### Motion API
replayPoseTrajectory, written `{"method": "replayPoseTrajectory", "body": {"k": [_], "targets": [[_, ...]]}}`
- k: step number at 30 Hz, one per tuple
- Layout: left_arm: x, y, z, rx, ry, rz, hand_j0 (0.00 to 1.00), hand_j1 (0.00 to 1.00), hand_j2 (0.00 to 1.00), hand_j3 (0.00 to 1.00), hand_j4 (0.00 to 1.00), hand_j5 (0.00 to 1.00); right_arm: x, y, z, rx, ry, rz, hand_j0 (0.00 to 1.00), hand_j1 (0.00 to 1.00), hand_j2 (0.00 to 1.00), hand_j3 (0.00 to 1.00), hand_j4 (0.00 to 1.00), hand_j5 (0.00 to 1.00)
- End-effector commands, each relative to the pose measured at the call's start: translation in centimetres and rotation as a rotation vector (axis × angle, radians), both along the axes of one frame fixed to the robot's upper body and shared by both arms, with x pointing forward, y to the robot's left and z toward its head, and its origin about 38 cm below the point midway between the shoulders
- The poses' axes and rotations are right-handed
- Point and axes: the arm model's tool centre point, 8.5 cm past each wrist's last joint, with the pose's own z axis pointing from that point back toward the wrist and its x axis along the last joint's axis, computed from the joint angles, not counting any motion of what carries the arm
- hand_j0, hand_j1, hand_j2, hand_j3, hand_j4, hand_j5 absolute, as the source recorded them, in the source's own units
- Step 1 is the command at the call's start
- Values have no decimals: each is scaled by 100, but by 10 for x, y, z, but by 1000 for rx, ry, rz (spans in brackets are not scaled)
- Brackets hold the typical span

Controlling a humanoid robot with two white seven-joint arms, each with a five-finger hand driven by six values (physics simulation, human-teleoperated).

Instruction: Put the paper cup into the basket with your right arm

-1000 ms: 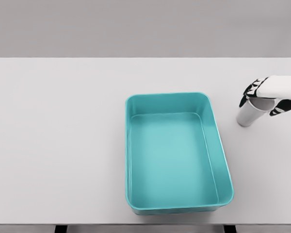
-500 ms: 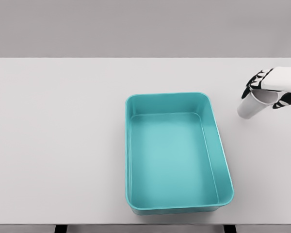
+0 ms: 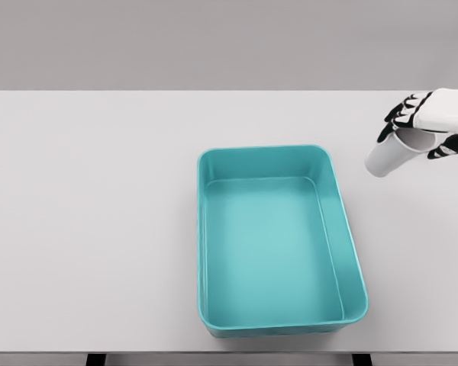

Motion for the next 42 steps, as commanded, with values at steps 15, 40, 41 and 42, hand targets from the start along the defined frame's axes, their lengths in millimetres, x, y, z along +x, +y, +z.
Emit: {"method": "replayPoseTrajectory", "body": {"k": [15,40,41,42], "targets": [[0,0,0,0,0,0,100,100,100,100,100,100,-14,24,35,48,-84,81,73,73,73,73,73,73],[0,0,0,0,0,0,100,100,100,100,100,100,-11,71,57,130,-153,206,73,73,73,73,73,73],[0,0,0,0,0,0,100,100,100,100,100,100,-10,73,56,131,-150,211,73,73,73,73,73,73],[0,0,0,0,0,0,100,100,100,100,100,100,-10,76,56,132,-150,219,73,73,73,73,73,73]]}}
